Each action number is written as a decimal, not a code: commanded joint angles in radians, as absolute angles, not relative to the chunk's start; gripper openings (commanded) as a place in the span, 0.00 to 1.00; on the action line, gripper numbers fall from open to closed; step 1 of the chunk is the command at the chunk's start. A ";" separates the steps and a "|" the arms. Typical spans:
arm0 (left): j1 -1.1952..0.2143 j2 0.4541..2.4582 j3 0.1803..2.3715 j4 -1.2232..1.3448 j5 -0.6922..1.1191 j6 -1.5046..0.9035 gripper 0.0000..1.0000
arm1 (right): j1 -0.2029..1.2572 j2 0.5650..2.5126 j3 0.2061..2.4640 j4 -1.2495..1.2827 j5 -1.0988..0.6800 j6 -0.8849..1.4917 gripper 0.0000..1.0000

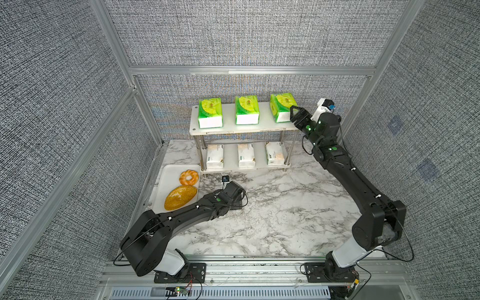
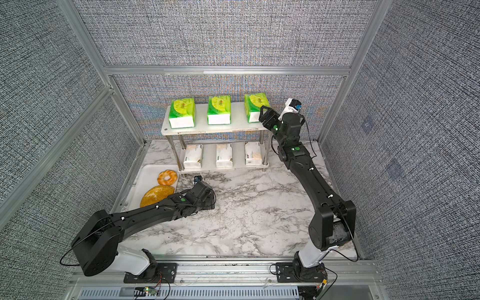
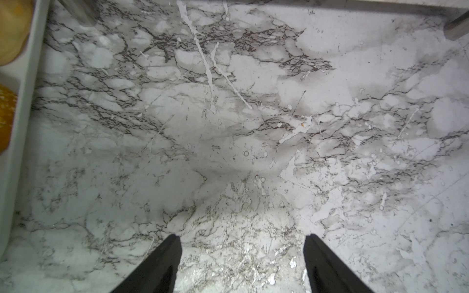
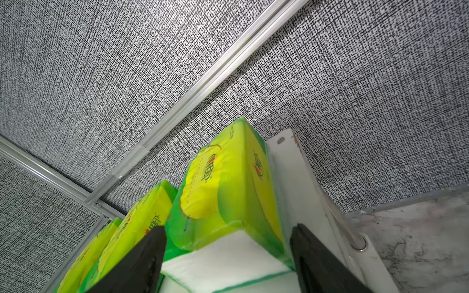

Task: Place the tissue boxes on the shelf by color
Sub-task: Place a box of tissues on the shelf.

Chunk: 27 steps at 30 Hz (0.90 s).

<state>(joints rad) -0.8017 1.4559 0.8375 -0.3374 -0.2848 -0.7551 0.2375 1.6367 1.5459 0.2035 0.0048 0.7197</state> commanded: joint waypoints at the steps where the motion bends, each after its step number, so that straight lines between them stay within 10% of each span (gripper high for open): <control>1: -0.801 1.449 0.835 -0.330 -0.284 -0.747 0.81 | 0.241 1.651 1.544 0.246 0.029 0.746 0.83; 27: -0.799 1.411 0.802 -0.336 -0.298 -0.755 0.81 | 0.281 1.686 1.517 0.319 0.086 0.737 0.70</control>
<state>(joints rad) -0.8005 1.4158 0.8055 -0.3382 -0.2874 -0.7525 0.2806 1.6878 1.5131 0.3553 0.0772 0.7330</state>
